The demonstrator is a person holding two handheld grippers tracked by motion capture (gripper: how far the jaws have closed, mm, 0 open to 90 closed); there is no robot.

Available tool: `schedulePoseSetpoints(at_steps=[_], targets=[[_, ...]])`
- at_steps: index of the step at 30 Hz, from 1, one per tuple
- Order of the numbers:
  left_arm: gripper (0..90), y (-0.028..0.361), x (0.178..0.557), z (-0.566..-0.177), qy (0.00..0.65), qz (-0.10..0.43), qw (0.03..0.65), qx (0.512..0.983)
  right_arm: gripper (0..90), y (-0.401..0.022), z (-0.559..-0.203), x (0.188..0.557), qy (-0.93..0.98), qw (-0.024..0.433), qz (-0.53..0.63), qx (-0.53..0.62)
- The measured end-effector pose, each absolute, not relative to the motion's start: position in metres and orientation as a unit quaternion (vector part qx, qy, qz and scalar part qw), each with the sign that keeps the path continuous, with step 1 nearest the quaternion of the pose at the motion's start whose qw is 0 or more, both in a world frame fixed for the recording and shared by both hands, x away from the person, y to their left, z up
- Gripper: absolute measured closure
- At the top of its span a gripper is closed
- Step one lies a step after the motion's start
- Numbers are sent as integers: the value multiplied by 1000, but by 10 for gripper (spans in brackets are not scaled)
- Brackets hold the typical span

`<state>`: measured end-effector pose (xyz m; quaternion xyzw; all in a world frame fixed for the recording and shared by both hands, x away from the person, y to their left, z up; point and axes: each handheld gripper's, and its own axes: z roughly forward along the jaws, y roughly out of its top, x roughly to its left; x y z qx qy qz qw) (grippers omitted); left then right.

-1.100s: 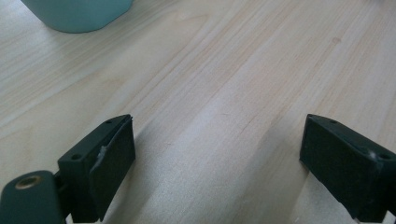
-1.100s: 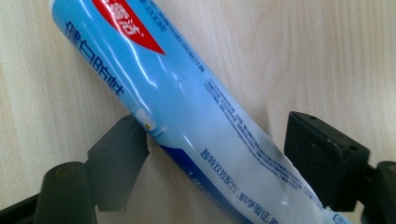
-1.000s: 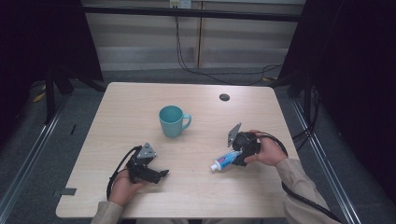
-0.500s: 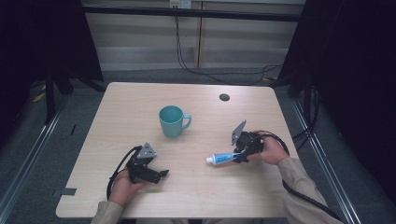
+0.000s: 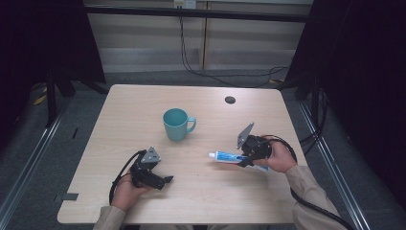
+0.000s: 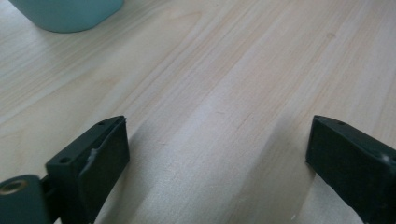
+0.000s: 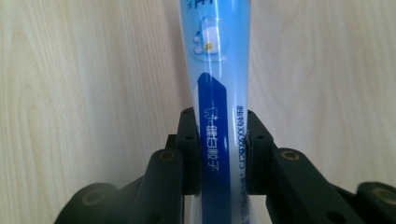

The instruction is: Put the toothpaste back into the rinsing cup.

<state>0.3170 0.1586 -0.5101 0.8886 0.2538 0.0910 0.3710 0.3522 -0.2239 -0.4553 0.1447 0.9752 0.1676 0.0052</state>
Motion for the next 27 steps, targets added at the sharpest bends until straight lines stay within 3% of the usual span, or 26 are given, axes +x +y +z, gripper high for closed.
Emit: schedulePoseSetpoints(at_steps=[7, 18, 27], targets=[[2, 159, 319, -511, 235, 83, 368, 896, 737, -212, -444, 350, 973, -4, 172, 154], [0, 158, 326, -505, 251, 70, 344, 902, 737, -193, -434, 350, 972, -13, 176, 155], [0, 148, 332, -479, 241, 79, 315, 914, 737, -181, -427, 348, 974, -12, 171, 148]])
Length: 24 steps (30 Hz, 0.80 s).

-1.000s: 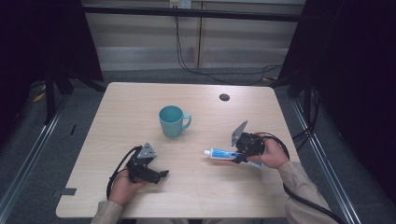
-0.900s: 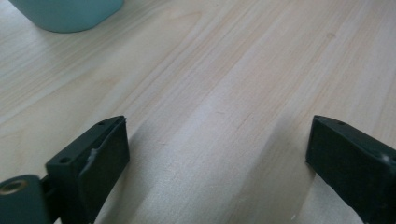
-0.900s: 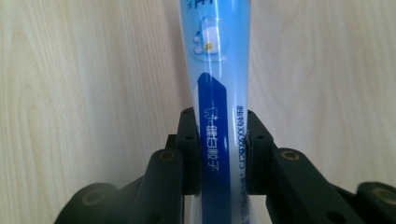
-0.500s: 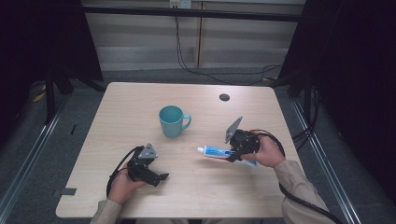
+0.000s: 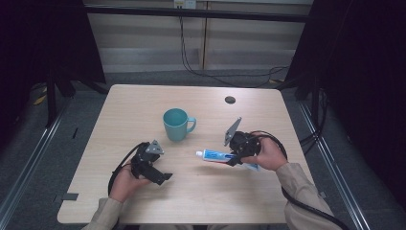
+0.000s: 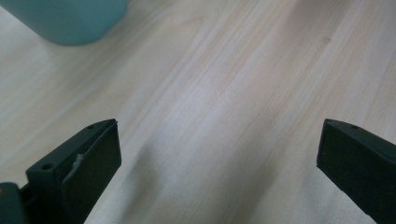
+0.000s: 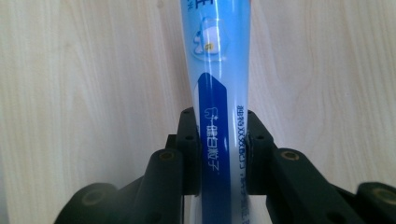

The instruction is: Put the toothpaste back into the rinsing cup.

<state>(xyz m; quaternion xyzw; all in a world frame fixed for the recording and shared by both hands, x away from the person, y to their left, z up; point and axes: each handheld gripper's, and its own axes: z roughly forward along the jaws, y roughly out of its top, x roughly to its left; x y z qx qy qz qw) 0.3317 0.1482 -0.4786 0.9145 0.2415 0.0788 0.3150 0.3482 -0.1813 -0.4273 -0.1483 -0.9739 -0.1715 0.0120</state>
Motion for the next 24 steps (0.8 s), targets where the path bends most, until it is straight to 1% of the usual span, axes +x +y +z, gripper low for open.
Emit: schedulePoseSetpoints(at_steps=[2, 4, 6, 8, 9, 11, 12, 13, 20, 24], targets=[[0, 142, 331, -472, 243, 74, 320, 913, 737, -179, -425, 348, -974, 15, -175, -146], [0, 138, 334, -464, 215, 78, 296, 927, 737, -176, -424, 349, -975, 14, -174, -139], [7, 129, 333, -458, 202, 72, 302, 929, 737, -172, -423, 348, -976, 20, -170, -134], [38, 121, 333, -453, 178, 69, 283, 940, 737, -169, -423, 348, -976, 20, -167, -139], [71, 118, 332, -453, 177, 70, 283, 940, 737, -168, -423, 348, -977, 21, -168, -133], [88, 110, 333, -450, 167, 68, 279, 943, 736, -167, -422, 348, -976, 23, -167, -136], [131, 107, 334, -448, 161, 65, 277, 945, 737, -166, -423, 349, -976, 23, -170, -133], [150, 102, 334, -447, 156, 69, 272, 947, 736, -164, -423, 349, -977, 25, -166, -133], [156, 87, 333, -440, 134, 66, 272, 951, 736, -160, -422, 350, -978, 26, -162, -128], [164, 78, 334, -432, 122, 55, 273, 953, 736, -157, -420, 351, -978, 26, -167, -125]])
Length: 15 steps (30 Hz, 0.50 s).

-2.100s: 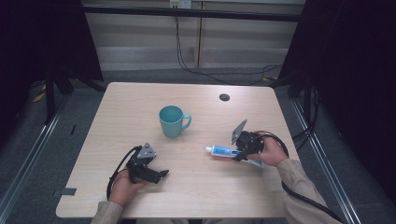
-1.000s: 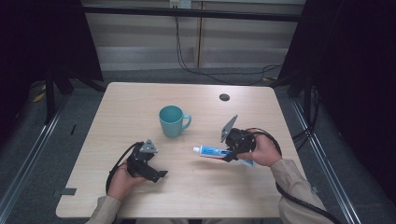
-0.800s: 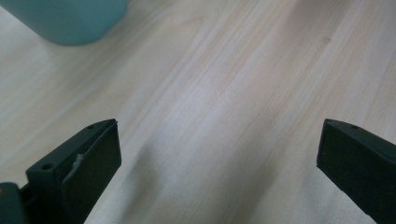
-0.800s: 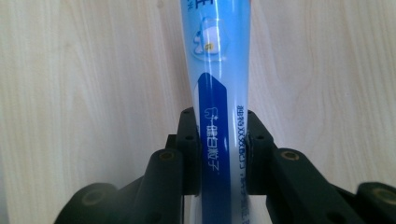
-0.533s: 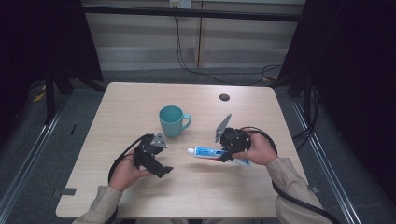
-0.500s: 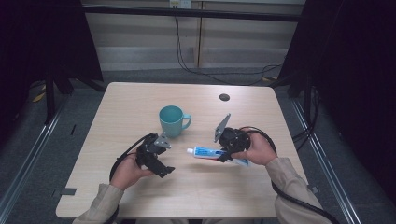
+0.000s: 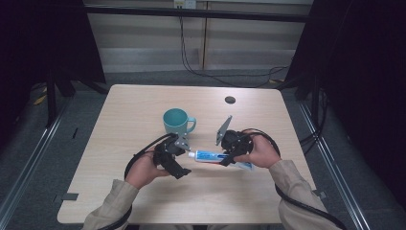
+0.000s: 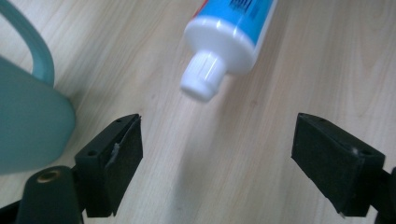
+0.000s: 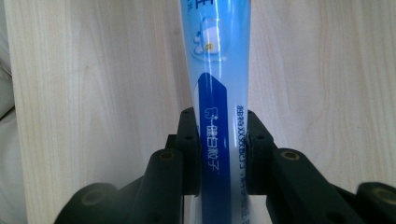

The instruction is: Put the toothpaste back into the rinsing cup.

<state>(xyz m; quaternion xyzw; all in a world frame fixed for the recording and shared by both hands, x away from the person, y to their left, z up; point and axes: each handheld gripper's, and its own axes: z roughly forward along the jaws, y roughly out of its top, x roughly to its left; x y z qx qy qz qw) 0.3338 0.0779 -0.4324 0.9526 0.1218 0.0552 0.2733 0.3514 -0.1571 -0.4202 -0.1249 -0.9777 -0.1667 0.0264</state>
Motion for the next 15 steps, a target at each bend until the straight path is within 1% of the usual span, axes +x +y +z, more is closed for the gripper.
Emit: schedulePoseSetpoints(at_steps=[5, 11, 15], targets=[[202, 65, 333, -424, 101, 55, 265, 957, 735, -149, -421, 352, -979, 29, -162, -117], [227, 57, 330, -425, 93, 54, 263, 959, 735, -140, -421, 351, -981, 30, -160, -107], [260, 52, 329, -428, 87, 53, 262, 960, 735, -132, -421, 349, -981, 31, -163, -95]])
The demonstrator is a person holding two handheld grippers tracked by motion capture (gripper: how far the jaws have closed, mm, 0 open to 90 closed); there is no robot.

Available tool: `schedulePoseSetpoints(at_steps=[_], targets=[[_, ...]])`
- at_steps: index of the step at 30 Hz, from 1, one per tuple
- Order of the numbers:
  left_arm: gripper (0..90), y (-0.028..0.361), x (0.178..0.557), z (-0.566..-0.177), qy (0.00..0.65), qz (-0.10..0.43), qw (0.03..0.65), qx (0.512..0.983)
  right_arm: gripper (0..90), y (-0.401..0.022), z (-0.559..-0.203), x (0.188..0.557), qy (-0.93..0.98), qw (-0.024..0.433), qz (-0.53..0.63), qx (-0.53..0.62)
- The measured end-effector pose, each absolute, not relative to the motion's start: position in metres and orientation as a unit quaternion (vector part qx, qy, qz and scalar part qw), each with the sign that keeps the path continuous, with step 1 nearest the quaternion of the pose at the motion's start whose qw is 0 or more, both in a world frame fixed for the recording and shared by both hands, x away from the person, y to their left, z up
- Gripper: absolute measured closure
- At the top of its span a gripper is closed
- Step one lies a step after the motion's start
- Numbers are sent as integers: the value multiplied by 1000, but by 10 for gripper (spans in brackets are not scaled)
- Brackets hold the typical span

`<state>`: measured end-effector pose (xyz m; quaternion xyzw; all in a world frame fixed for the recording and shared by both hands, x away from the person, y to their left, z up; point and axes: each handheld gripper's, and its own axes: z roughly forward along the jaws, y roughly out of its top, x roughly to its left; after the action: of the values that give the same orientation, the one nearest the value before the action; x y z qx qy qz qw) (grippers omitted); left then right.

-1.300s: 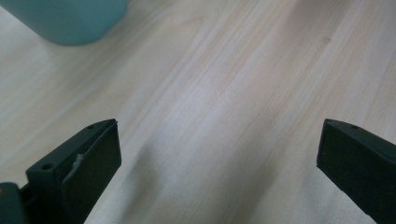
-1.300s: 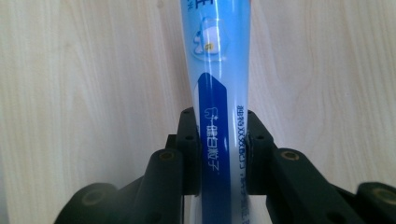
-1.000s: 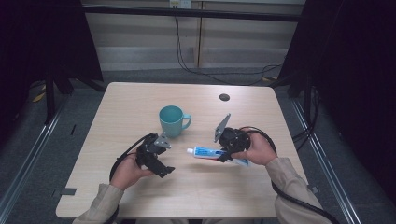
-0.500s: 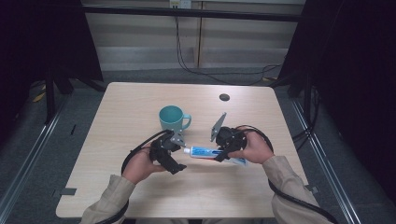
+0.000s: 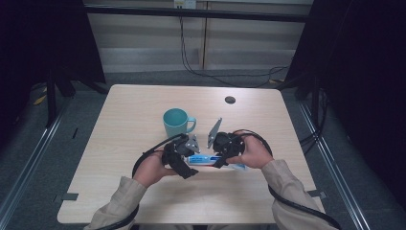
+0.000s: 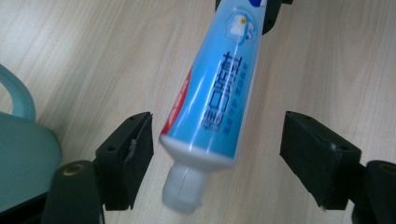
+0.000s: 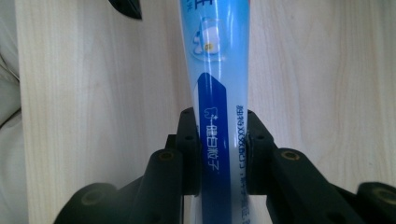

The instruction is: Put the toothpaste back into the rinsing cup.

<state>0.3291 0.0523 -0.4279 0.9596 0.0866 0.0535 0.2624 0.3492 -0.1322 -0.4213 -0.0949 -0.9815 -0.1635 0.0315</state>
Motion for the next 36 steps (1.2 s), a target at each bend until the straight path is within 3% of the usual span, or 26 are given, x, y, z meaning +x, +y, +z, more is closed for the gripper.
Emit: schedulePoseSetpoints(at_steps=[4, 11, 12, 20, 29, 36], targets=[[296, 51, 328, -429, 84, 53, 268, 958, 735, -128, -421, 349, -982, 31, -164, -91], [421, 52, 328, -430, 88, 62, 266, 958, 733, -120, -418, 346, -983, 24, -167, -75], [479, 54, 328, -431, 90, 57, 268, 957, 733, -119, -418, 346, -983, 22, -168, -64], [588, 53, 324, -431, 86, 45, 260, 961, 714, -114, -418, 341, -985, 15, -166, -44], [603, 52, 324, -430, 87, 46, 264, 959, 707, -118, -417, 342, -984, 7, -176, -34], [534, 52, 324, -430, 84, 54, 277, 956, 727, -120, -415, 341, -983, -1, -179, -29]])
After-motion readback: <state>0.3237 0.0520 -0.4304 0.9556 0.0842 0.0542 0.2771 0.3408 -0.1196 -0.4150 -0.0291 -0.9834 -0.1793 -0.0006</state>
